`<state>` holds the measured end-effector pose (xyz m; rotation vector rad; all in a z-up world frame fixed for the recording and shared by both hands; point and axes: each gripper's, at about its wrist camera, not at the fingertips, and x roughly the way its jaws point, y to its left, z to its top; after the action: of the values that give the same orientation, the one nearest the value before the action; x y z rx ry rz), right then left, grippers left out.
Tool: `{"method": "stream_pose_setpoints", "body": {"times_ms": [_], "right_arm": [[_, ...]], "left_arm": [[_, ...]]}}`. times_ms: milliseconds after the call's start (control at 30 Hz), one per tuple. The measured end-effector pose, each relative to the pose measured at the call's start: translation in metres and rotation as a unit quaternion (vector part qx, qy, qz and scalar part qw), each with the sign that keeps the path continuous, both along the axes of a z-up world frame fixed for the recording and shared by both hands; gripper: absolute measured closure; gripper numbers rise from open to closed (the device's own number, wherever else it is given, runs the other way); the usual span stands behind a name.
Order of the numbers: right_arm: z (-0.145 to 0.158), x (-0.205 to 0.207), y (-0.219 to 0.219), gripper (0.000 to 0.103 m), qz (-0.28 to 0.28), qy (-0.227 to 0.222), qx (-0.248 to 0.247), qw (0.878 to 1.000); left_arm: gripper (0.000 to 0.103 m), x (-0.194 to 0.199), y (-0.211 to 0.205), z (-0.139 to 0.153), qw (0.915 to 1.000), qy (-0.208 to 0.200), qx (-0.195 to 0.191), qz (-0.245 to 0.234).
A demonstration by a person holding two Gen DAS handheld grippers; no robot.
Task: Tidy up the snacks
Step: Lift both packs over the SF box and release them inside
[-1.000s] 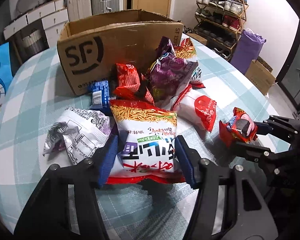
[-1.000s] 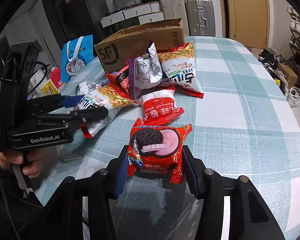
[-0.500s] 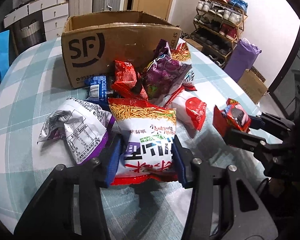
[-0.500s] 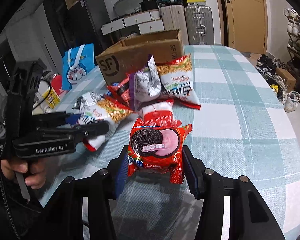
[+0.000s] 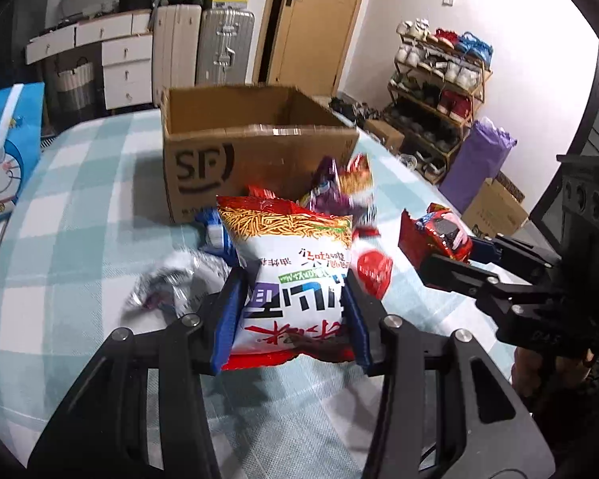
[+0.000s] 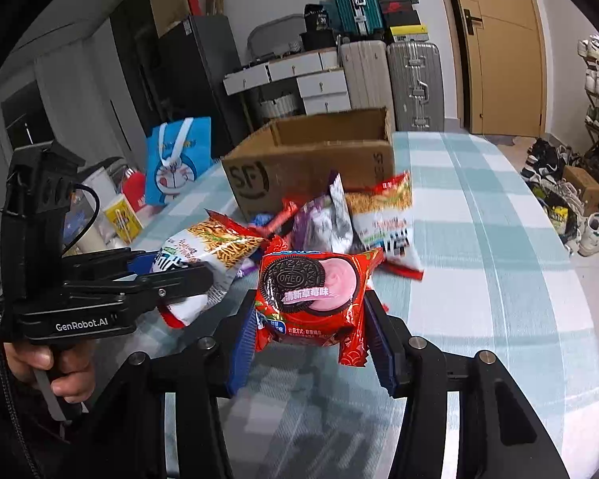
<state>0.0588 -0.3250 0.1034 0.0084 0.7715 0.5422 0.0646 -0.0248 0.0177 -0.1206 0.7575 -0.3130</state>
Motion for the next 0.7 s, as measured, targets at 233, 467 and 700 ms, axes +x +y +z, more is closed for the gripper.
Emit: {"method": "stream_pose_setpoints", "body": {"times_ms": [233,467,700], "right_arm": [[0.016,0.019,0.006,0.052,0.004,-0.015,0.009,1.0],[0.029,0.043,0.015,0.052,-0.004,-0.028,0.021,0.999],[0.041,0.064,0.019,0.052,0.0,-0.04,0.031,0.999]], "left_arm": [[0.059,0.005,0.01,0.032,0.9992,-0.027,-0.013,0.026],[0.059,0.022,0.014,0.059,0.9977,-0.051,-0.009,0.043],[0.059,0.044,0.027,0.076,0.9961,-0.061,-0.012,0.063]]}}
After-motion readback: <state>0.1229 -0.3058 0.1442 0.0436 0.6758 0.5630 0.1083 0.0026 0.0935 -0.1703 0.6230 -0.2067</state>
